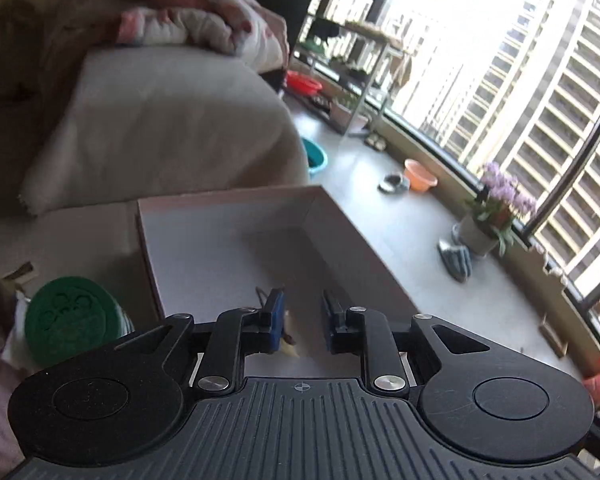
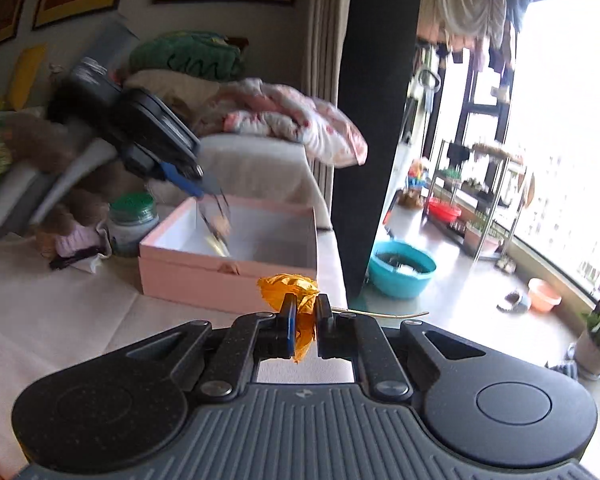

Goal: Organize soft objects
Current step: 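Carry both items over the pink box and open both tools to drop them, then grasp the pink-purple round sponge with the left tool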

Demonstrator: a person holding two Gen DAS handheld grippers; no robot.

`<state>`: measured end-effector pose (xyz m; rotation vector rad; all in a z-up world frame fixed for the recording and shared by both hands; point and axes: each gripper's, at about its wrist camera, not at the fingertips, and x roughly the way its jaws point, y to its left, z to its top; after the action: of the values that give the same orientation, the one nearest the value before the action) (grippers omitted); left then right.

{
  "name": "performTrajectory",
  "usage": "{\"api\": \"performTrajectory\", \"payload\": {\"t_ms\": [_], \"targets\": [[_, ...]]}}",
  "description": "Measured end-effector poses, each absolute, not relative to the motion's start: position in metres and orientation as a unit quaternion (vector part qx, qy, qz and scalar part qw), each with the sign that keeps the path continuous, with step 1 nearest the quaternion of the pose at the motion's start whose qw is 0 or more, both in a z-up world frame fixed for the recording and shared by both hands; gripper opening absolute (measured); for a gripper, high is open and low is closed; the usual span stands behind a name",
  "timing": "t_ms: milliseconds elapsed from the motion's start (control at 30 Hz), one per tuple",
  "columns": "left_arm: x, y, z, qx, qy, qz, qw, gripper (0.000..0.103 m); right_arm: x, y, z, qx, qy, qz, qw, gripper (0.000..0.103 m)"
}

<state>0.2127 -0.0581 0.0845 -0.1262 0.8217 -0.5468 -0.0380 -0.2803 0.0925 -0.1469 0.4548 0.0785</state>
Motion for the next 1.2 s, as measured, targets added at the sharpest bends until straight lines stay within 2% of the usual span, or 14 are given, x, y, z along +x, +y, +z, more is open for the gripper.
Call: {"api": "performTrajectory", "payload": {"t_ms": [67, 200, 367, 400, 433, 500, 600, 767, 933, 1000, 1067, 1200], "targets": [[0.223, -0.057, 0.071, -0.075, 0.389, -0.281, 0.874, 0.022, -0.023, -0.285, 0.09, -0.058, 0.24, 0.035, 0.969, 0.009], [0.206, -0.021, 0.079, -0.137, 0.34, -0.289, 0.884, 0.022, 0.01, -0.291, 0.103, -0.015, 0.24, 0.045, 0.97, 0.009], [0.155, 0.027, 0.085, -0.117, 0.301, -0.261, 0.91, 0.022, 0.072, -0.259, 0.142, -0.019, 0.204, 0.094, 0.974, 0.01], [0.143, 0.038, 0.083, -0.113, 0.301, -0.255, 0.912, 0.022, 0.089, -0.251, 0.148, -0.009, 0.207, 0.113, 0.972, 0.016], [0.13, 0.049, 0.08, -0.108, 0.3, -0.248, 0.915, 0.022, 0.106, -0.243, 0.153, 0.002, 0.217, 0.131, 0.967, 0.034], [0.107, 0.075, 0.076, -0.091, 0.297, -0.227, 0.923, 0.022, 0.135, -0.229, 0.158, 0.022, 0.253, 0.138, 0.957, 0.057], [0.074, 0.123, 0.072, -0.072, 0.299, -0.181, 0.934, 0.022, 0.15, -0.218, 0.168, 0.035, 0.265, 0.126, 0.955, 0.059], [0.052, 0.199, 0.069, -0.098, 0.297, -0.102, 0.944, 0.022, 0.138, -0.199, 0.194, 0.024, 0.256, 0.124, 0.958, 0.059], [0.041, 0.248, 0.1, -0.104, 0.24, -0.045, 0.964, 0.022, 0.134, -0.163, 0.242, 0.053, 0.251, 0.134, 0.957, 0.059], [0.048, 0.262, 0.119, -0.092, 0.212, -0.022, 0.973, 0.022, 0.144, -0.14, 0.269, 0.076, 0.25, 0.154, 0.953, 0.06], [0.061, 0.274, 0.132, -0.086, 0.199, -0.009, 0.976, 0.022, 0.157, -0.113, 0.293, 0.095, 0.25, 0.171, 0.948, 0.066], [0.092, 0.278, 0.127, -0.067, 0.205, -0.036, 0.976, 0.022, 0.192, -0.052, 0.311, 0.093, 0.278, 0.224, 0.93, 0.067]]}}
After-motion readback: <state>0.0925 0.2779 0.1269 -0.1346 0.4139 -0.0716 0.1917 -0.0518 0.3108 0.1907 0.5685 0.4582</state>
